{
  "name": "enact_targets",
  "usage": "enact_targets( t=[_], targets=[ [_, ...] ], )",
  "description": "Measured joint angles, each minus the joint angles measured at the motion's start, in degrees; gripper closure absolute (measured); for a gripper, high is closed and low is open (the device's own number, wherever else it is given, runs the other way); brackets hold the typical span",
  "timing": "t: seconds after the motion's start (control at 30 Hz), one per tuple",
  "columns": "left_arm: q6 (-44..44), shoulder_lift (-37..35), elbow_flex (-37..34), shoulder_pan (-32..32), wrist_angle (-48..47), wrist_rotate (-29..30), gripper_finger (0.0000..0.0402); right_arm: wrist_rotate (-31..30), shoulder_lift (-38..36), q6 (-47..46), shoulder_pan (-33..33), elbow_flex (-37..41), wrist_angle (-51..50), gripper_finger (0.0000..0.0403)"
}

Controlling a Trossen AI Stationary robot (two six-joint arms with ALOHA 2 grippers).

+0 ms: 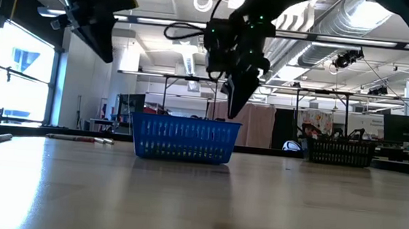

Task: Sort crayons
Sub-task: Put the red crayon into the black basket

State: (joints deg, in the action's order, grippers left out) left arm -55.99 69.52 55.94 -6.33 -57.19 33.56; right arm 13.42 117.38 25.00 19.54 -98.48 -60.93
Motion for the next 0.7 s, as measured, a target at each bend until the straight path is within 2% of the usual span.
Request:
enact_targets(
  t=[0.1, 0.2, 0.43, 0.57, 0.7],
  targets=[
    [-0.9, -0.1, 0.0, -0.6, -2.7, 0.0, 0.0402, 4.9, 0.2, 0.6, 1.5, 1.7, 1.8, 0.0293],
    [-2.9, -0.1, 0.0, -0.6, -5.9, 0.0, 0.0401, 8.4, -1.5, 0.1, 3.2, 9.6, 7.6, 0.0293],
    [-6.3, -0.5, 0.0, -0.5, -9.4, 2.5, 0.0401, 7.1, -10.4, -5.3, 3.8, 26.8, 26.4, 0.0293],
    [-5.0, -0.5, 0.0, 0.7, -9.1, 4.7, 0.0402, 3.5, -13.4, -2.8, 2.0, 32.1, 36.8, 0.0293],
    [-5.2, -0.5, 0.0, 2.4, -8.9, 4.5, 0.0402, 5.2, -13.1, -1.4, 1.7, 35.3, 42.1, 0.0293]
  ],
)
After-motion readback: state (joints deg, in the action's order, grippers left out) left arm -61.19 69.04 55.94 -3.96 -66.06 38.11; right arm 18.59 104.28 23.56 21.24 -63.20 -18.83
